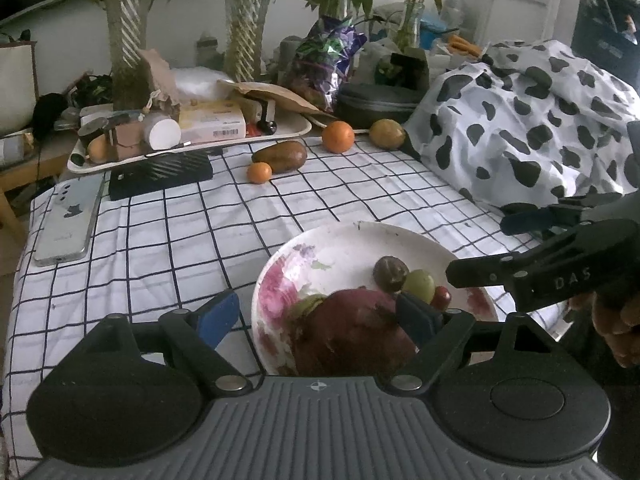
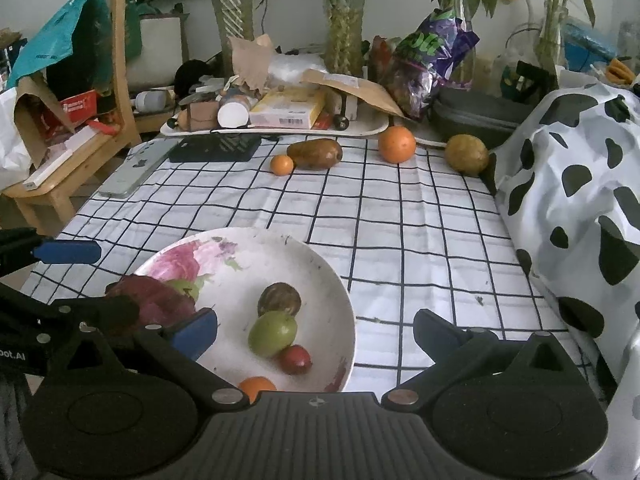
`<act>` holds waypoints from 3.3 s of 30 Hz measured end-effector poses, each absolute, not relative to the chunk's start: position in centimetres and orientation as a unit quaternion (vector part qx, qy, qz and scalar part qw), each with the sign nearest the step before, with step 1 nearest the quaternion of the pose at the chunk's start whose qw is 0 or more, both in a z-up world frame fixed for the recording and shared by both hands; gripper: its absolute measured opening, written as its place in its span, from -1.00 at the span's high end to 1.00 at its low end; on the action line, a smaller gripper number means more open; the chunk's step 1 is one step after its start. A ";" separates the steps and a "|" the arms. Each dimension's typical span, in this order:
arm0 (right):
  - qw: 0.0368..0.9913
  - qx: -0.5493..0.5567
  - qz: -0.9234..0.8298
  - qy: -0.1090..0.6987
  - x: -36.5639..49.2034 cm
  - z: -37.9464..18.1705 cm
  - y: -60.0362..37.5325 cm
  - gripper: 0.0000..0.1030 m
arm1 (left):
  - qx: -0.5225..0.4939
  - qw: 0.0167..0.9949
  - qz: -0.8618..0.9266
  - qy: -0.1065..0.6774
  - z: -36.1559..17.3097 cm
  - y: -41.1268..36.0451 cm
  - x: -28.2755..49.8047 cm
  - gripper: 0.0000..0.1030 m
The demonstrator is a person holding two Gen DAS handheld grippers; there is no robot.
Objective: Organize fruits
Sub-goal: 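Lower the dragon fruit onto the plate with the left tool while the right tool releases the lime, then withdraw both tools from the plate toward the kumquat and brown mango, then grasp the kumquat with the left tool while the right tool grasps the brown mango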
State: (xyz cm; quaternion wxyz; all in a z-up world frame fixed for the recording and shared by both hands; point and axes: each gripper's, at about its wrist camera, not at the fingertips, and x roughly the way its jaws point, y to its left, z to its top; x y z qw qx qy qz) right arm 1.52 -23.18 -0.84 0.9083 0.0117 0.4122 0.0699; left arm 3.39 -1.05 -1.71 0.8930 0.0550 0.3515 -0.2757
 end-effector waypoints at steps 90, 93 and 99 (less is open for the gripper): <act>0.905 -0.092 0.091 0.406 23.0 -7.1 -23.6 -1.00 | 0.077 0.896 -0.290 0.329 -7.0 -5.5 25.6 0.40; 0.907 -0.093 0.098 0.399 23.7 -7.4 -23.3 -1.00 | 0.079 0.898 -0.279 0.330 -6.8 -5.1 25.7 0.39; 0.909 -0.098 0.107 0.390 24.8 -7.5 -22.0 -0.85 | 0.075 0.903 -0.260 0.333 -6.1 -3.8 26.1 0.39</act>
